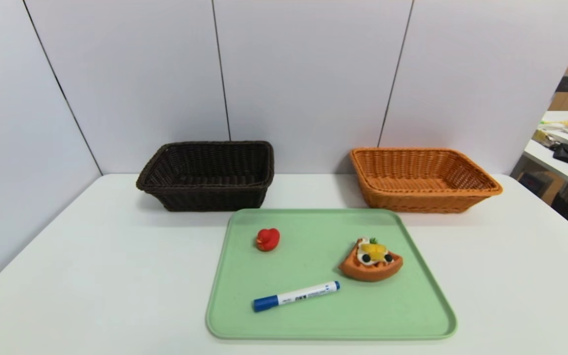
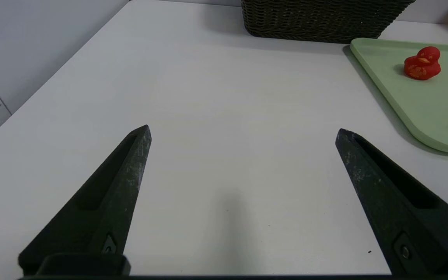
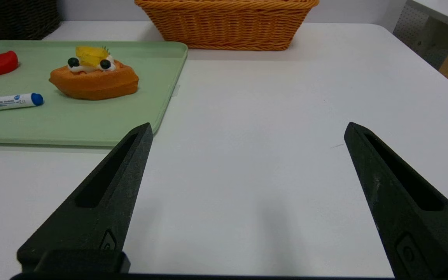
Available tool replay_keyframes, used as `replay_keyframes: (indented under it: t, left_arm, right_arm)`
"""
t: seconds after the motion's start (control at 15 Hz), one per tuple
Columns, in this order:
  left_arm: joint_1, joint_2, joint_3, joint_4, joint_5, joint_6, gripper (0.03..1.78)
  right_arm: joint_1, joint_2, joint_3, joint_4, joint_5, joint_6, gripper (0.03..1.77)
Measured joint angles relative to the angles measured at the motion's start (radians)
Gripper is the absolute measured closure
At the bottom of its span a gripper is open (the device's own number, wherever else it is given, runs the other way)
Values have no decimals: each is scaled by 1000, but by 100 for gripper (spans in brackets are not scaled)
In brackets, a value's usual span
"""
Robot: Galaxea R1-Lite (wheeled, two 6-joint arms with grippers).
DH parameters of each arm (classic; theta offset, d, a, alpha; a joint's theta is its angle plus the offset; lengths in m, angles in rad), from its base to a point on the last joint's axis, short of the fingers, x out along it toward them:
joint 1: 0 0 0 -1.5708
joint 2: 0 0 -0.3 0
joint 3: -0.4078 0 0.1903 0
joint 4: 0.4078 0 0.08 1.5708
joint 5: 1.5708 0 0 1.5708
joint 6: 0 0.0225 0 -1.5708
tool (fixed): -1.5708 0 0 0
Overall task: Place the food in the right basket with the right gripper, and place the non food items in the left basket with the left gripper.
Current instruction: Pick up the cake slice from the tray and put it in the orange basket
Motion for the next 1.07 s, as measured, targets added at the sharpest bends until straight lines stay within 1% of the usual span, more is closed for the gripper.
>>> replay_keyframes:
  t: [1.07]
  left_arm:
    - [0,0,0,0,0,1,12]
  right_arm:
    - [0,0,0,0,-5,8,10]
